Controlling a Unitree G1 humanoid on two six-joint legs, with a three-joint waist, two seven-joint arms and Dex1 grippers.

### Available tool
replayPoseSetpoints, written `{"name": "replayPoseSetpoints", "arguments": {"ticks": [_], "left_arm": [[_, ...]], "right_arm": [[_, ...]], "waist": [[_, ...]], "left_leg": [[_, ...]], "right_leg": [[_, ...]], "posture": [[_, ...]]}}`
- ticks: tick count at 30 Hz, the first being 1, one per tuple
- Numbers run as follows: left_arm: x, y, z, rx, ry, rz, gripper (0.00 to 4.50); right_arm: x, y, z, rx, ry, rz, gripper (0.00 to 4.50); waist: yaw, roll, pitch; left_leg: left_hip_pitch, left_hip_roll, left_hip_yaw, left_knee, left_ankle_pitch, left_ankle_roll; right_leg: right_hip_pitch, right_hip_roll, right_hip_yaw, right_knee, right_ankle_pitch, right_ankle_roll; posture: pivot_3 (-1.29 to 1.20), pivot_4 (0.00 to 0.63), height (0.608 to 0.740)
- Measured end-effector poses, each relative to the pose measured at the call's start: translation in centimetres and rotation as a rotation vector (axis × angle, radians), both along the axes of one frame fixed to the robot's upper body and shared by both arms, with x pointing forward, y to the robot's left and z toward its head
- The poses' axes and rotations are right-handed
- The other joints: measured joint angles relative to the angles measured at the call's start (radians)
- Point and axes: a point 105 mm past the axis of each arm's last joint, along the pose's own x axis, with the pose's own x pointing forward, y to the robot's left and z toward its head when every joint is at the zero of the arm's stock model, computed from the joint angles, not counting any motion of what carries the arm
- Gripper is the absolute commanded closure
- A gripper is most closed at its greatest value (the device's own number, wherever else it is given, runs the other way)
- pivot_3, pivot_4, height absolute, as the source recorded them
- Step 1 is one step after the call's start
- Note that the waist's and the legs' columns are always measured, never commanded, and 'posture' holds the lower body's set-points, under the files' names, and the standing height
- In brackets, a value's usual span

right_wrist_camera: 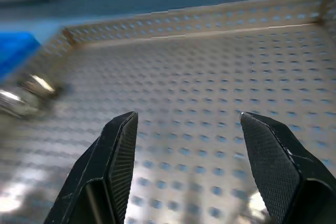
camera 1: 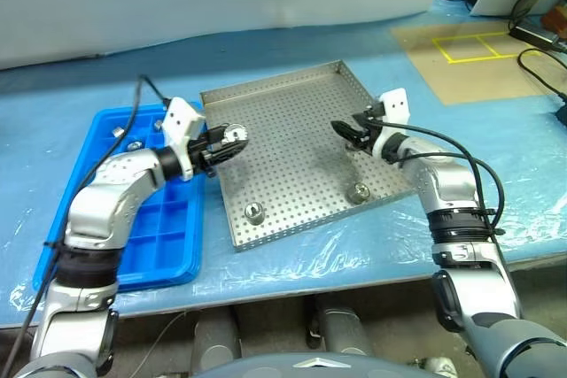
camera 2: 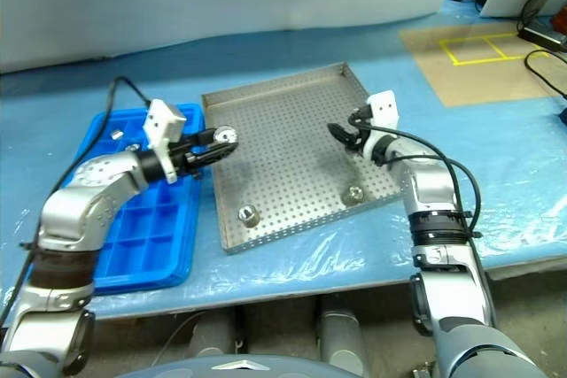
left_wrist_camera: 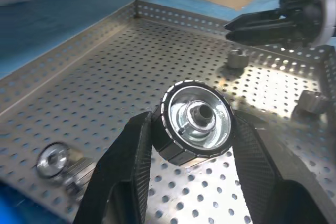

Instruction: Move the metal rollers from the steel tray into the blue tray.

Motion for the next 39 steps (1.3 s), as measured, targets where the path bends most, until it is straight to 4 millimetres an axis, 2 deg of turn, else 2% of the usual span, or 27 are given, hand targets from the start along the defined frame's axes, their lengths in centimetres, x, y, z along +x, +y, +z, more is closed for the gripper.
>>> {"name": "replayPoseSetpoints", "arguments": {"ticks": [3,5,8,10,13,17,21,25,29,35,39], "left_arm": [[-1.3,1.7,0.4,0.021,-0.025,0.072,2.6],[-2.1,2.9,0.7,0.034,-0.039,0.134,2.6],[-3.1,4.7,0.4,0.047,-0.033,0.221,2.6],[-3.9,6.2,-0.2,0.056,-0.015,0.299,2.6],[-4.9,9.4,-1.7,0.099,0.024,0.473,2.6],[-5.9,11.7,-2.7,0.088,0.038,0.624,2.6],[-6.5,13.5,-3.1,0.107,0.03,0.739,2.6],[-6.3,14.4,-3.8,0.138,0.033,0.793,2.6],[-5.8,14.4,-4.8,0.14,0.062,0.811,2.6],[-7.5,14.3,-7.7,0.134,0.166,0.814,2.6],[-7.9,14.5,-8.0,0.137,0.176,0.814,2.6]], "right_arm": [[-1.5,3.1,3.2,0.086,-0.043,0.19,1.28],[-2.9,5.5,4.3,0.073,-0.068,0.337,1.28],[-4.7,8.4,3.2,0.01,-0.046,0.524,1.28],[-5.4,10.2,1.9,-0.11,-0.072,0.625,1.28],[-4.9,12.2,1.0,-0.194,-0.131,0.673,1.28],[-4.4,13.7,1.9,-0.174,-0.186,0.706,1.28],[-4.7,14.5,1.8,-0.166,-0.203,0.738,1.28],[-4.5,14.6,1.4,-0.176,-0.196,0.733,1.28],[-4.4,14.4,1.2,-0.186,-0.193,0.722,1.28],[-4.3,13.2,0.1,-0.197,-0.162,0.69,1.28],[-4.5,13.3,0.3,-0.2,-0.175,0.694,1.28]], "waist": [[0.01,0.0,0.0],[0.023,0.0,0.0],[0.043,-0.001,0.0],[0.058,-0.002,0.001],[0.07,-0.003,0.001],[0.106,-0.007,0.002],[0.133,-0.009,0.002],[0.143,-0.009,0.002],[0.14,-0.01,0.001],[0.134,-0.01,0.001],[0.137,-0.01,0.001]], "left_leg": [[-0.001,0.0,-0.001,0.0,0.0,0.0],[-0.001,0.0,-0.001,0.0,0.0,-0.001],[-0.001,0.0,-0.001,0.0,-0.002,-0.003],[-0.002,0.0,-0.002,0.0,-0.002,-0.004],[-0.003,0.001,-0.003,0.0,-0.002,-0.004],[-0.005,0.001,-0.004,0.0,-0.002,-0.003],[-0.006,0.001,-0.005,0.001,-0.003,-0.001],[-0.005,0.001,-0.006,0.001,-0.003,-0.001],[-0.005,0.001,-0.006,0.003,-0.003,-0.002],[-0.006,0.002,-0.006,0.002,-0.002,-0.004],[-0.005,0.002,-0.006,0.002,-0.003,-0.002]], "right_leg": [[-0.001,0.0,-0.001,0.0,0.0,0.0],[-0.001,0.0,-0.001,0.0,0.0,0.0],[-0.001,-0.001,-0.002,0.0,0.0,0.0],[-0.001,-0.001,-0.003,0.0,0.0,0.0],[-0.002,-0.001,-0.004,0.0,0.0,-0.001],[-0.002,-0.002,-0.006,0.0,0.0,-0.001],[-0.002,-0.002,-0.006,-0.001,0.0,-0.001],[-0.002,-0.002,-0.007,0.0,0.0,-0.001],[-0.002,-0.001,-0.006,0.001,0.0,-0.001],[-0.003,-0.001,-0.006,0.0,0.0,-0.001],[-0.002,-0.001,-0.007,0.001,0.001,-0.002]], "posture": [[0.11,0.15,0.74],[0.15,0.15,0.74],[0.25,0.15,0.74],[0.29,0.15,0.74],[0.34,0.15,0.74],[0.38,0.15,0.74],[0.38,0.15,0.74],[0.36,0.15,0.74],[0.34,0.15,0.74],[0.33,0.15,0.74],[0.34,0.15,0.74]]}}
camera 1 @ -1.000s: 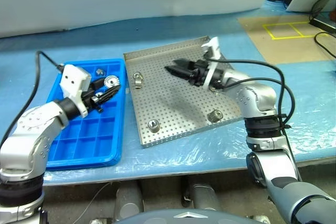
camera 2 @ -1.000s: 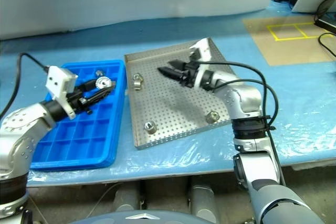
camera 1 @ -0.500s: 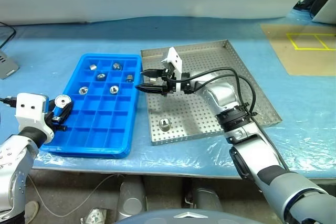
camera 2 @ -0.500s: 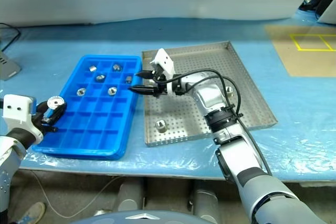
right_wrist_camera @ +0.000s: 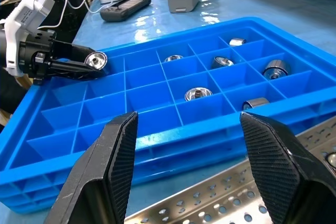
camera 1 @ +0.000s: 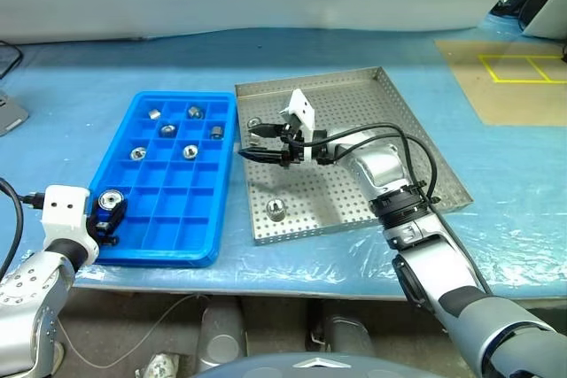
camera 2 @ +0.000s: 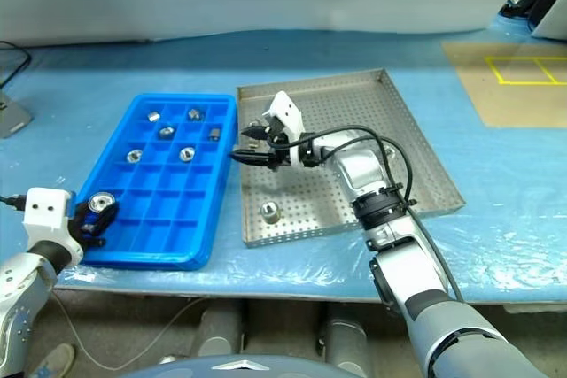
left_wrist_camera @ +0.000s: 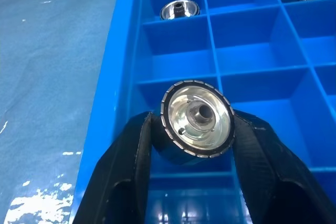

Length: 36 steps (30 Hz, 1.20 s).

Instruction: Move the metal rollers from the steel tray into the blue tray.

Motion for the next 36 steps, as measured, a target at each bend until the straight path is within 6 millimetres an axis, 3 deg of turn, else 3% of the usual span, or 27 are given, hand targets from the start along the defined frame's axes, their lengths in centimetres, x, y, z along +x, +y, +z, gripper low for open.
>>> {"name": "replayPoseSetpoints", "arguments": {"ticks": [4,10,14,19,22,26,32,36], "left_arm": [[0.0,0.0,0.0,0.005,0.001,-0.004,2.6],[0.9,-0.7,-0.3,0.022,0.008,-0.035,0.65],[1.8,-1.1,0.7,0.015,-0.027,-0.067,0.65],[4.1,-2.9,4.4,-0.014,-0.149,-0.188,0.65],[5.5,-5.5,7.1,-0.07,-0.221,-0.33,0.65],[7.1,-10.0,9.2,-0.084,-0.257,-0.562,0.65],[9.5,-15.0,7.3,-0.101,-0.149,-0.832,0.65],[9.1,-17.5,3.6,0.01,-0.014,-1.064,0.65]], "right_arm": [[0.0,0.0,0.0,-0.006,-0.004,-0.002,1.28],[0.4,-0.1,-0.3,-0.018,-0.006,-0.028,1.24],[0.6,-0.4,-0.4,-0.025,-0.009,-0.043,1.24],[1.2,-1.4,-0.3,-0.017,-0.012,-0.097,1.24],[1.7,-2.9,-0.3,-0.017,-0.015,-0.153,1.24],[2.1,-4.8,0.4,-0.007,-0.031,-0.227,1.24],[1.4,-8.2,-0.4,-0.021,-0.02,-0.352,1.24],[0.1,-10.4,-1.2,-0.038,0.003,-0.438,1.24]], "waist": [[0.0,0.0,0.0],[-0.001,0.0,0.0],[-0.001,0.0,0.0],[-0.001,0.0,0.0],[-0.002,0.0,0.0],[-0.012,0.0,0.0],[-0.061,0.0,0.0],[-0.101,0.0,0.0]], "left_leg": [[0.001,0.0,0.0,0.0,0.0,0.0],[0.001,0.0,0.0,0.0,0.0,0.0],[0.001,0.0,0.0,0.0,0.001,-0.001],[0.001,0.0,0.0,0.003,0.002,-0.003],[0.001,-0.001,0.0,0.005,0.002,-0.004],[0.005,-0.001,0.002,0.005,0.003,-0.005],[0.006,-0.002,0.003,0.006,0.004,-0.005],[0.006,-0.002,0.004,0.005,0.004,-0.005]], "right_leg": [[0.001,0.0,0.0,0.0,0.0,0.0],[0.001,0.0,0.0,0.0,0.0,0.0],[0.0,0.0,0.0,0.001,0.0,0.0],[0.001,0.0,0.001,0.003,0.0,-0.001],[0.0,0.0,0.001,0.006,0.0,-0.001],[0.0,0.0,0.004,0.01,0.0,-0.001],[0.0,0.0,0.008,0.012,0.001,0.0],[0.0,0.001,0.009,0.011,0.001,0.0]], "posture": [[0.34,0.15,0.74],[0.32,0.15,0.74],[0.27,0.15,0.74],[0.22,0.15,0.74],[0.22,0.15,0.74],[0.02,0.15,0.74],[-0.11,0.15,0.74],[-0.21,0.15,0.74]]}}
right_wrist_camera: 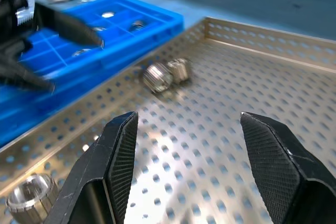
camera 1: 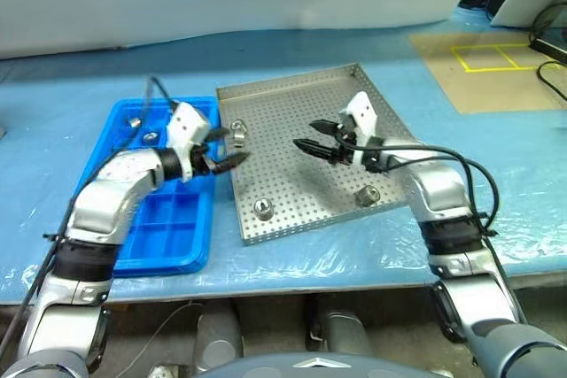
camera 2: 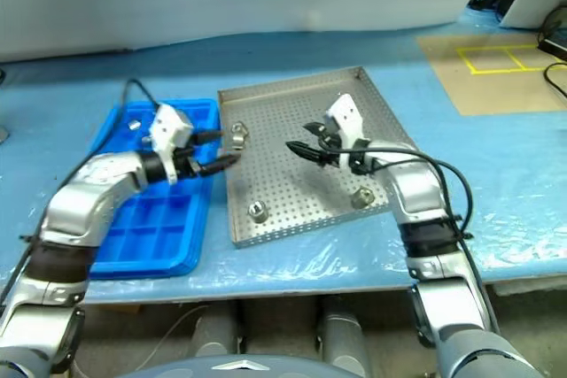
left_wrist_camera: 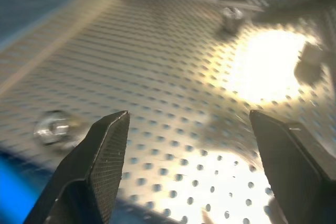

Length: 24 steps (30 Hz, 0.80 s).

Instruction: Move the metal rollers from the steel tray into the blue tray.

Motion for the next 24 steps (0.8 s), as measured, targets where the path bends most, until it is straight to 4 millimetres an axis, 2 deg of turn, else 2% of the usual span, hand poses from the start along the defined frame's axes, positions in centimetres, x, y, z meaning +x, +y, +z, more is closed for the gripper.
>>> {"name": "replayPoseSetpoints", "arguments": {"ticks": [3,8,11,16,24], "left_arm": [[-1.0,-0.7,-2.4,0.091,0.06,-0.138,0.65],[-2.1,-1.6,-3.5,0.159,0.084,-0.322,0.65],[-2.4,-1.3,-4.1,0.168,0.108,-0.363,0.65],[-2.9,-1.1,-4.7,0.194,0.122,-0.416,0.65],[-3.0,-2.1,-5.6,0.255,0.116,-0.439,0.65]], "right_arm": [[-1.0,-1.2,-0.6,-0.012,0.023,-0.056,1.24],[-2.7,-2.5,-1.3,-0.015,0.057,-0.126,1.24],[-3.3,-3.2,-1.8,-0.029,0.078,-0.156,1.24],[-3.6,-3.2,-2.1,-0.027,0.088,-0.173,1.24],[-3.5,-3.1,-2.1,-0.025,0.09,-0.188,1.24]], "waist": [[-0.026,0.0,0.0],[-0.043,0.0,0.0],[-0.052,0.0,0.0],[-0.065,0.0,0.0],[-0.063,0.003,-0.001]], "left_leg": [[0.0,0.0,0.0,0.0,0.0,0.0],[0.003,0.0,0.002,0.0,0.0,0.0],[0.003,0.0,0.002,0.0,0.0,0.0],[0.003,0.0,0.002,0.0,0.0,0.0],[0.004,-0.001,0.002,0.0,0.0,0.001]], "right_leg": [[0.0,0.0,0.0,0.0,0.0,0.0],[0.001,0.0,0.002,0.0,0.0,0.0],[0.002,0.0,0.002,0.0,0.0,0.0],[0.002,0.0,0.002,0.0,0.0,0.0],[0.006,0.0,0.003,-0.001,0.0,0.0]], "posture": [[-0.27,0.15,0.74],[-0.32,0.15,0.74],[-0.33,0.15,0.74],[-0.32,0.15,0.74],[-0.32,0.15,0.74]]}}
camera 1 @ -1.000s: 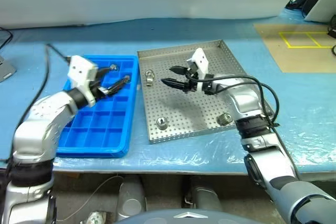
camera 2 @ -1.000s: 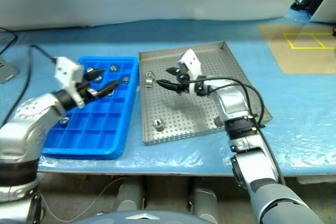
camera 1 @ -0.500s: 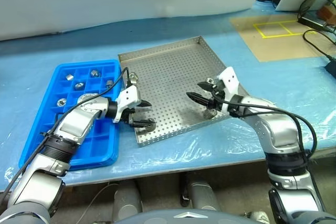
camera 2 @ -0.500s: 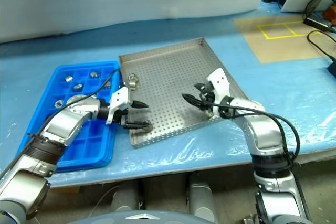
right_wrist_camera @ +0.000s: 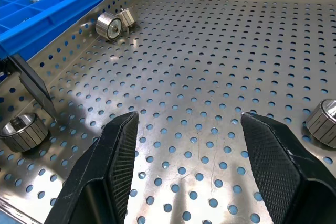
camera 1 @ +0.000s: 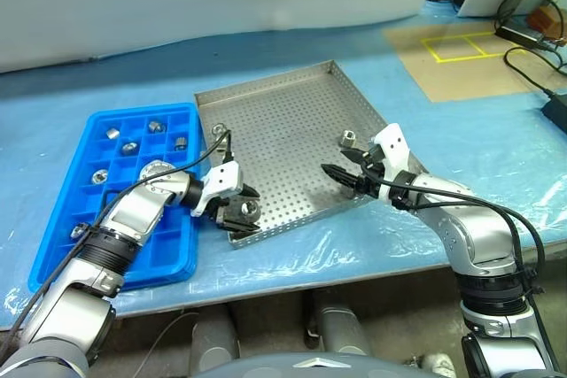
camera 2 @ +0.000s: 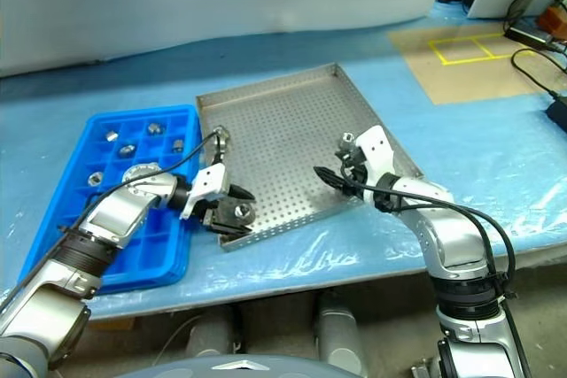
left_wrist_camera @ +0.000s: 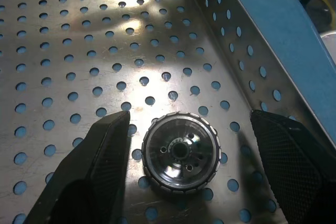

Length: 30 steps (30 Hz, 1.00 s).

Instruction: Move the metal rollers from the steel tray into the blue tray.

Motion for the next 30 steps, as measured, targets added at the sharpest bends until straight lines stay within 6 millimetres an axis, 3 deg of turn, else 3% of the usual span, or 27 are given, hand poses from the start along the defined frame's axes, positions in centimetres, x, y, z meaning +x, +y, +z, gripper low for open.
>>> {"name": "replayPoseSetpoints", "arguments": {"ticks": [4,8,10,24,28,30], "left_arm": [[0.2,-0.3,-0.2,0.048,-0.028,-0.004,0.65],[0.4,-0.3,-0.2,0.082,-0.056,-0.007,1.54],[0.7,-0.3,-0.2,0.089,-0.071,-0.006,2.25],[2.1,0.0,0.1,0.008,-0.12,0.058,2.25],[2.0,-1.1,2.2,-0.154,-0.12,0.094,2.25],[2.1,-1.3,3.5,-0.194,-0.151,0.107,2.25]], "right_arm": [[0.0,0.0,0.0,-0.001,0.007,-0.006,1.24],[0.1,-0.1,-0.2,-0.005,0.012,-0.021,1.24],[0.2,-0.1,-0.2,-0.006,0.013,-0.022,1.24],[0.5,0.4,0.6,0.012,-0.005,-0.005,1.24],[-0.6,2.6,1.7,0.156,0.07,0.147,1.24],[-1.2,3.1,2.1,0.149,0.088,0.227,1.24]], "waist": [[0.0,0.002,-0.001],[-0.003,0.003,-0.002],[-0.003,0.003,-0.002],[-0.001,0.007,-0.004],[0.002,0.006,-0.003],[0.003,0.006,-0.003]], "left_leg": [[0.014,0.0,0.0,-0.002,-0.001,0.001],[0.014,-0.001,0.0,-0.002,-0.001,0.001],[0.014,-0.001,0.0,-0.002,-0.001,0.001],[0.013,-0.003,-0.001,-0.003,-0.001,0.002],[0.006,-0.003,-0.002,-0.003,-0.002,0.003],[0.004,-0.002,-0.002,-0.004,-0.002,0.004]], "right_leg": [[0.013,0.0,0.0,-0.006,-0.004,0.007],[0.015,0.0,0.001,-0.009,-0.004,0.009],[0.015,0.0,0.001,-0.01,-0.004,0.009],[0.017,0.0,0.001,-0.012,-0.004,0.009],[0.011,0.0,0.001,-0.012,0.0,0.003],[0.009,0.0,0.001,-0.013,0.001,0.002]], "posture": [[-0.33,0.15,0.74],[-0.33,0.15,0.74],[-0.33,0.15,0.74],[-0.29,0.15,0.74],[-0.24,0.15,0.74],[-0.21,0.15,0.74]]}}
